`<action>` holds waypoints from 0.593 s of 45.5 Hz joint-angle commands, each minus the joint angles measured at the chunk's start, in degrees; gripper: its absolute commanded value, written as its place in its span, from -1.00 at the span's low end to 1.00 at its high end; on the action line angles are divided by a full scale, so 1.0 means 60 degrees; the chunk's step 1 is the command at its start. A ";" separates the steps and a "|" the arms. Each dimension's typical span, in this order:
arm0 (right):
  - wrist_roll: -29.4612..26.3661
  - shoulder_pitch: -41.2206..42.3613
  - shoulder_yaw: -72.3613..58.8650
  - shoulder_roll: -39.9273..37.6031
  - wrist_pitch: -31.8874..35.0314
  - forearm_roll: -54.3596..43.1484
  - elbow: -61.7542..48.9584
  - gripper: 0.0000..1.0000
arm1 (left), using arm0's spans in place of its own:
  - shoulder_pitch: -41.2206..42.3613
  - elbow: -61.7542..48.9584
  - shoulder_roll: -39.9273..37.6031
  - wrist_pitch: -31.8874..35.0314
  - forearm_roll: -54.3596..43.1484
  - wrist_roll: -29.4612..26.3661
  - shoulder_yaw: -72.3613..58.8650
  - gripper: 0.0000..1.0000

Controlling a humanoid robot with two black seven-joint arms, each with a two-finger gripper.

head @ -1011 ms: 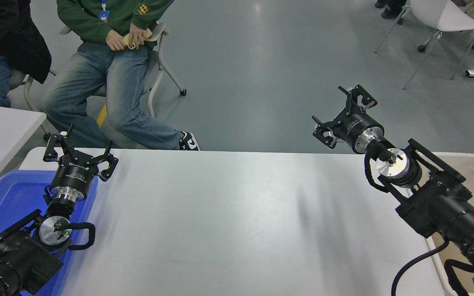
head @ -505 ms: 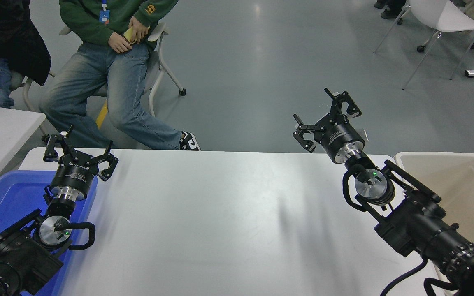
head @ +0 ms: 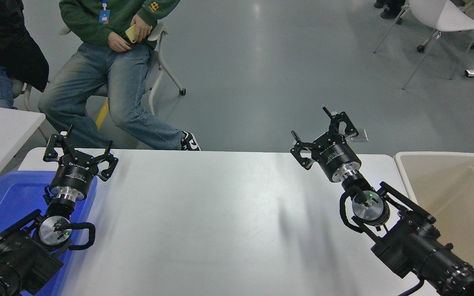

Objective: Clean the table surface

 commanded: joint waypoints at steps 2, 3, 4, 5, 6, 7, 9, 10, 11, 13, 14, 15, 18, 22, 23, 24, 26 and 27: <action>0.0024 -0.0319 0.0207 0.0128 0.0082 0.0010 -0.0115 0.99 | 0.0000 -0.0010 0.0000 0.0000 -0.0007 0.0008 0.0000 1.00; 0.0024 -0.0319 0.0207 0.0128 0.0096 0.0010 -0.0115 0.99 | 0.0000 -0.0010 0.0000 0.0000 0.0008 -0.0007 0.0000 1.00; 0.0024 -0.0319 0.0207 0.0128 0.0125 0.0010 -0.0130 0.99 | 0.0000 -0.0010 0.0000 0.0000 -0.0007 0.0008 0.0000 1.00; 0.0024 -0.0319 0.0207 0.0113 0.0140 0.0010 -0.0130 0.99 | 0.0000 -0.0010 0.0000 0.0000 0.0008 0.0008 0.0000 1.00; 0.0038 -0.0319 0.0207 0.0128 0.0155 0.0010 -0.0144 0.99 | 0.0000 -0.0010 0.0000 0.0000 0.0008 0.0008 0.0000 1.00; 0.0067 -0.0333 0.0207 0.0113 0.0184 0.0010 -0.0173 0.99 | 0.0000 0.0005 0.0000 0.0000 -0.0007 -0.0007 0.0000 1.00; 0.0141 -0.0333 0.0207 0.0113 0.0272 0.0010 -0.0188 0.99 | 0.0000 -0.0010 0.0000 0.0000 0.0008 0.0008 0.0000 1.00; 0.0170 -0.0333 0.0207 0.0113 0.0345 0.0010 -0.0188 0.99 | 0.0000 -0.0010 0.0000 0.0000 0.0008 -0.0007 0.0000 1.00; 0.0199 -0.0333 0.0207 0.0113 0.0403 0.0010 -0.0188 0.99 | 0.0000 -0.0010 0.0000 0.0000 0.0008 0.0008 0.0000 1.00; 0.0229 -0.0363 0.0193 0.0113 0.0506 0.0010 -0.0188 0.99 | 0.0000 -0.0010 0.0000 0.0000 0.0008 0.0008 0.0000 1.00; 0.0229 -0.0392 0.0193 0.0113 0.0565 0.0010 -0.0188 0.99 | 0.0000 0.0005 0.0000 0.0000 0.0008 0.0008 0.0000 1.00; 0.0229 -0.0436 0.0193 0.0113 0.0609 0.0010 -0.0188 0.99 | 0.0000 -0.0010 0.0000 0.0000 0.0008 -0.0007 0.0000 1.00; 0.0229 -0.0509 0.0193 0.0113 0.0741 0.0010 -0.0218 0.99 | 0.0000 0.0005 0.0015 0.0000 0.0008 0.0008 0.0000 1.00; 0.0243 -0.0524 0.0193 0.0113 0.0756 0.0010 -0.0451 0.99 | 0.0000 -0.0010 0.0000 0.0000 0.0008 0.0008 0.0000 1.00; 0.0243 -0.0524 0.0193 0.0113 0.0756 0.0010 -0.0510 0.99 | 0.0000 -0.0010 0.0000 0.0000 0.0008 0.0008 0.0000 1.00; 0.0258 -0.0509 0.0193 0.0113 0.0756 0.0010 -0.0525 0.99 | 0.0000 -0.0010 0.0000 0.0000 0.0008 0.0008 0.0000 1.00; 0.0258 -0.0509 0.0193 0.0113 0.0756 0.0010 -0.0555 0.99 | 0.0000 0.0005 0.0000 0.0000 -0.0007 0.0008 0.0000 1.00; 0.0258 -0.0495 0.0207 0.0113 0.0756 0.0010 -0.0555 0.99 | 0.0000 0.0005 0.0000 0.0000 0.0008 0.0008 0.0000 1.00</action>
